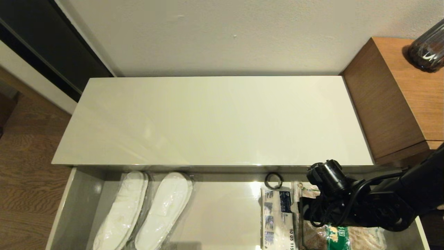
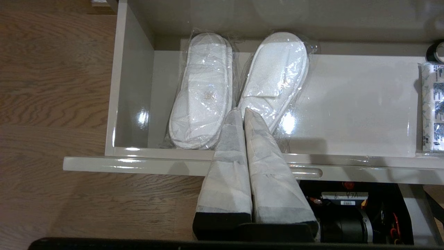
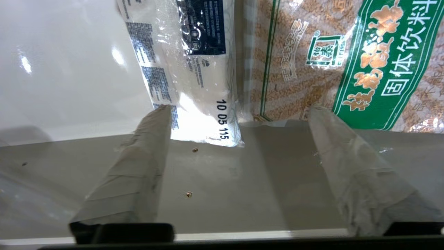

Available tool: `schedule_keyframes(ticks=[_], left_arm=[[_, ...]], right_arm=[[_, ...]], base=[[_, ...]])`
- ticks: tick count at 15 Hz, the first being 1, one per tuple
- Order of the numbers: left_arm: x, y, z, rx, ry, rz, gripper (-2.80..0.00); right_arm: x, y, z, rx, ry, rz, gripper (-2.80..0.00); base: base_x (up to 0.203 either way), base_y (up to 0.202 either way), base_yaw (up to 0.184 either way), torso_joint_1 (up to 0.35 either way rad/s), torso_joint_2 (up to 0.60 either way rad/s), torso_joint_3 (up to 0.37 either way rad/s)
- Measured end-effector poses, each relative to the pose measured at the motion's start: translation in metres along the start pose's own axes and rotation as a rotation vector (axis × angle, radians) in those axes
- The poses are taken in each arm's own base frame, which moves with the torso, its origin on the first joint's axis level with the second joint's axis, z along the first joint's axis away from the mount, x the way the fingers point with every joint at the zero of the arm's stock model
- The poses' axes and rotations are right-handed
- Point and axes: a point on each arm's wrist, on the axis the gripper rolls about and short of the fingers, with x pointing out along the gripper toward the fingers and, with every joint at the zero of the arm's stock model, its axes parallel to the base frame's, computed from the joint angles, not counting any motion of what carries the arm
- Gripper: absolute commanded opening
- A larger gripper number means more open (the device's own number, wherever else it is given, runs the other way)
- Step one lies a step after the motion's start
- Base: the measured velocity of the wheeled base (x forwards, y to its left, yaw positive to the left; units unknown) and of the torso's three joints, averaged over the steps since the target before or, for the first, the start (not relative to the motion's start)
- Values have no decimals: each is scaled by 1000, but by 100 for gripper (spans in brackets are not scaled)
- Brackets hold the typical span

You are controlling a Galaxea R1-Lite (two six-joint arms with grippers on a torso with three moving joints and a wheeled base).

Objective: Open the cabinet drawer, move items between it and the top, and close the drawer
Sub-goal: Take out the tissue from the drawer

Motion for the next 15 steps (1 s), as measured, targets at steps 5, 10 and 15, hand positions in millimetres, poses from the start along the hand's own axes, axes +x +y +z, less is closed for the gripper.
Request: schedule_keyframes(ticks=[5, 10, 15], left_arm=[[0, 0, 0, 0, 0, 0, -280], [0, 0, 0, 0, 0, 0, -280], [0, 0, 0, 0, 0, 0, -280]], right_arm=[[0, 1, 3, 5, -20, -17, 0], [2, 1, 3, 7, -24, -26, 0], [7, 8, 9, 11, -39, -22, 0]], base=[[0, 0, 0, 0, 0, 0], [0, 0, 0, 0, 0, 0], [0, 0, 0, 0, 0, 0]])
